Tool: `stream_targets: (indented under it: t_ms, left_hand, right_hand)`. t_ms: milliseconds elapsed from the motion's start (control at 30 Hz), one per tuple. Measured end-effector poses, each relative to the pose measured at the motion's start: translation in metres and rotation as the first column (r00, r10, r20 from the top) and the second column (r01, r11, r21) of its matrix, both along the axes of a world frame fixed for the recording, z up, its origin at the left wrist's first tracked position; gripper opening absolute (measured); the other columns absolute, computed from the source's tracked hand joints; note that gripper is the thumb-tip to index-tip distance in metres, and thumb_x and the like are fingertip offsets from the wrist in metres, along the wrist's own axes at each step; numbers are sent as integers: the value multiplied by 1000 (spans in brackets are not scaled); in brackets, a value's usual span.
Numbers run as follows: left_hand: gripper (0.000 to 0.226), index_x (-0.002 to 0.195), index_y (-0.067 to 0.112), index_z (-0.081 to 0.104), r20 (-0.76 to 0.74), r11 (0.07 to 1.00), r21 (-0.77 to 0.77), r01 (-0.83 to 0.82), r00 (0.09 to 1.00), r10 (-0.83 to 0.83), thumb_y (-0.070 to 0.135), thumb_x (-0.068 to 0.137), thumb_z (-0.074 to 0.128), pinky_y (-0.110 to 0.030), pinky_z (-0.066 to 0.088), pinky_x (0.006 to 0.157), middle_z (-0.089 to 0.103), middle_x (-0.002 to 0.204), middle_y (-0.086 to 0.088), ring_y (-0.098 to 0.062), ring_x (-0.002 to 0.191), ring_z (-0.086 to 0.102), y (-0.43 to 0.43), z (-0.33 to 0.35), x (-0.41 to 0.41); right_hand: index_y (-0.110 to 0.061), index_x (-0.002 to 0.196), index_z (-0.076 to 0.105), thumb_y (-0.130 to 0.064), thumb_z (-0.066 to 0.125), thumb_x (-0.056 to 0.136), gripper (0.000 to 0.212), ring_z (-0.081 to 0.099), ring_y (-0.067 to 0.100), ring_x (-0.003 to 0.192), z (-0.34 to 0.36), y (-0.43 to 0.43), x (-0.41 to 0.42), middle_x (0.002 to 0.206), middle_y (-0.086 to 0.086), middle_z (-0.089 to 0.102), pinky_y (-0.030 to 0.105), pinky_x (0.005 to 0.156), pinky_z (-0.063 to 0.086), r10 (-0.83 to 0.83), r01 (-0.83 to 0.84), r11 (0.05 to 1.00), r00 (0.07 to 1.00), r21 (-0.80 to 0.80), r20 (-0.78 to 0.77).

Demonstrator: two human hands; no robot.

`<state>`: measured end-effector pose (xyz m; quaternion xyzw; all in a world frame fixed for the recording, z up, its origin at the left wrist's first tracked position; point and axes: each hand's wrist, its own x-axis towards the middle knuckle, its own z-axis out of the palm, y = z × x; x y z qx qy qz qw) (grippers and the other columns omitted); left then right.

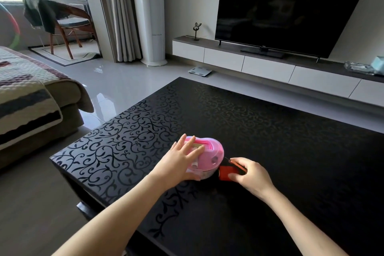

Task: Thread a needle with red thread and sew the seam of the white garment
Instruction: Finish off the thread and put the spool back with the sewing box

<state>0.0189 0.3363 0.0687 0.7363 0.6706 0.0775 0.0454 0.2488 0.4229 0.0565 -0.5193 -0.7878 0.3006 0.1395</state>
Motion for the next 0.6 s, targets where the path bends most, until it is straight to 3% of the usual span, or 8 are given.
stream_targets:
  t_ms: [133, 267, 333, 367, 400, 467, 533, 600]
  left_hand:
    - [72, 147, 17, 36, 26, 989, 148, 26, 999, -31, 49, 87, 58, -60, 28, 111, 24, 156, -17, -46, 144, 11, 0, -7, 3]
    - [79, 152, 29, 21, 64, 997, 72, -27, 998, 22, 53, 87, 60, -53, 11, 119, 4, 162, -4, -33, 148, -11, -2, -8, 3]
    - [92, 151, 37, 15, 130, 998, 23, -61, 990, 57, 54, 78, 69, -54, 4, 119, -5, 162, 1, -28, 147, -18, -5, -6, 5]
    - [103, 150, 40, 11, 235, 994, -13, -105, 966, 105, 56, 71, 73, -52, 1, 119, -9, 161, 4, -25, 146, -19, -8, -5, 6]
    - [110, 150, 42, 9, 395, 985, -36, -170, 903, 170, 61, 63, 73, -48, 2, 120, -7, 161, 5, -22, 147, -16, -13, -3, 9]
    - [109, 151, 38, 14, 732, 929, -54, -367, 618, 287, 72, 59, 63, -38, 14, 117, 9, 159, 6, -16, 148, 5, -22, -4, 14]
    - [101, 149, 29, 28, 862, 839, -204, -505, 314, 399, 78, 65, 56, -35, 24, 115, 30, 153, 4, -15, 140, 30, -22, -9, 16]
    - [96, 132, 22, 50, 868, 791, -409, -454, 73, 491, 84, 59, 51, -38, 36, 108, 51, 134, 4, -14, 120, 48, -19, -14, 17]
  right_hand:
    - [-34, 125, 58, -37, 79, 71, 58, 57, 7, 114, -9, -1, 8, 121, -17, 61, 26, 97, 43, 49, -49, 999, 998, -3, 28]
    - [-27, 121, 59, -33, 80, 72, 53, 59, 10, 105, -19, -6, 5, 112, -12, 62, 25, 88, 44, 17, -17, 996, 1000, 92, 3]
    - [-24, 109, 60, -31, 81, 73, 42, 61, 13, 95, -24, -12, 6, 100, -10, 64, 28, 82, 46, -62, 71, 994, 992, 88, -106]
    - [-22, 102, 61, -31, 80, 74, 36, 63, 15, 90, -26, -14, 7, 94, -8, 66, 30, 79, 47, -128, 139, 989, 972, 44, -198]
    - [-19, 97, 62, -33, 79, 75, 30, 65, 18, 86, -25, -17, 8, 89, -3, 67, 30, 75, 49, -208, 209, 978, 928, -30, -309]
    - [-13, 92, 65, -36, 72, 82, 26, 65, 17, 73, -17, -22, 7, 77, 5, 69, 27, 65, 48, -341, 256, 938, 797, -233, -499]
    - [-5, 91, 66, -38, 65, 88, 33, 50, 6, 46, -8, -24, 0, 49, -4, 55, 19, 46, 38, -398, 197, 903, 721, -383, -567]
    - [-3, 87, 65, -38, 63, 89, 35, 34, 2, 37, -2, -22, -14, 41, -11, 38, 17, 39, 26, -400, 163, 893, 715, -420, -574]
